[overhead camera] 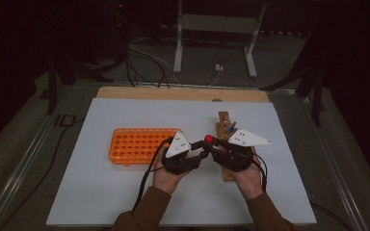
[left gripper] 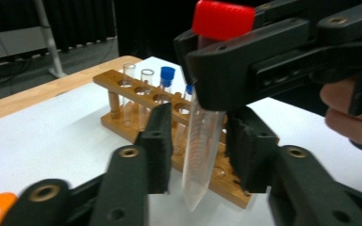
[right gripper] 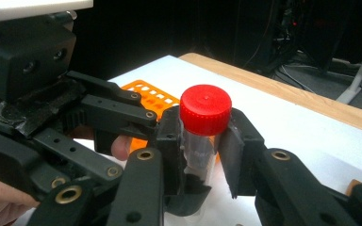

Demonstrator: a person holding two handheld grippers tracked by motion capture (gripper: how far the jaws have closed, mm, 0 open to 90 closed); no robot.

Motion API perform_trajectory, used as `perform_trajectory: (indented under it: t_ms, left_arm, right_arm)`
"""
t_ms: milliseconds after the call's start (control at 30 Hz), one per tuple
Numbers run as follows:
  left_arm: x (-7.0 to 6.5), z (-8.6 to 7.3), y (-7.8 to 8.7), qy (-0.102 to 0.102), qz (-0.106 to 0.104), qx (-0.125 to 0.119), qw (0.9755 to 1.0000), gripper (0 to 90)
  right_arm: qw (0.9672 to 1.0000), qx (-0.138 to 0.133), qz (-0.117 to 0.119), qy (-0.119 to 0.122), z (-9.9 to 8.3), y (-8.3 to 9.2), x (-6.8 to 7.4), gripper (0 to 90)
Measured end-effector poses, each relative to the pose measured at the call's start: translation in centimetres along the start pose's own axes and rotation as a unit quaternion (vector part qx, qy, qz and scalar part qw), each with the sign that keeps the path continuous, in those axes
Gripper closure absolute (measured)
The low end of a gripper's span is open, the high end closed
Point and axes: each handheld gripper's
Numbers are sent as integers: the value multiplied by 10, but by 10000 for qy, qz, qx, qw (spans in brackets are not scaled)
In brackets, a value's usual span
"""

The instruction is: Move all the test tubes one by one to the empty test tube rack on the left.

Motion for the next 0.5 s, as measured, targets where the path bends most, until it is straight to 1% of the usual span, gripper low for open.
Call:
perform_trajectory:
  t_ms: [67,100,133,167,233,300,400,433,500]
  left_arm:
    - [0,0,-1,2,-37,47,10000,720]
    - [0,0,-1,2,-37,47,10000,734]
    - [-1,-1,-1,-78,-64,93,9999,745]
    - [-2,-1,-1,-99,-52,97,9999,750]
    - [-1,-1,-1,-97,-30,104,9999,753]
    - [1,-1,0,-75,37,104,9999,754]
    - [5,-1,3,-45,148,80,9998,754]
    - [6,-1,4,-30,184,59,9998,754]
    - [8,-1,5,-34,220,57,9997,754]
  right_arm:
    - [10000,6,29,-8,0,-1,0,712]
    - [10000,6,29,-8,0,-1,0,712]
    - [10000,35,21,3,-1,-2,1,712]
    - [10000,54,23,0,-1,-2,1,711]
    - [10000,42,37,8,-2,-2,1,695]
    - [10000,-22,82,-27,-1,0,0,608]
    - [9997,-151,200,-71,0,5,-1,456]
    - [9997,-154,168,-47,0,7,-2,401]
    - [9999,-137,17,-1,0,10,-3,308]
Point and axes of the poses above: each handheld gripper's, and its own axes: y roughly backward along the jaws, z roughly out of its top, x roughly to its left, and after that the axes turned 2 degrees about -y, right-handed
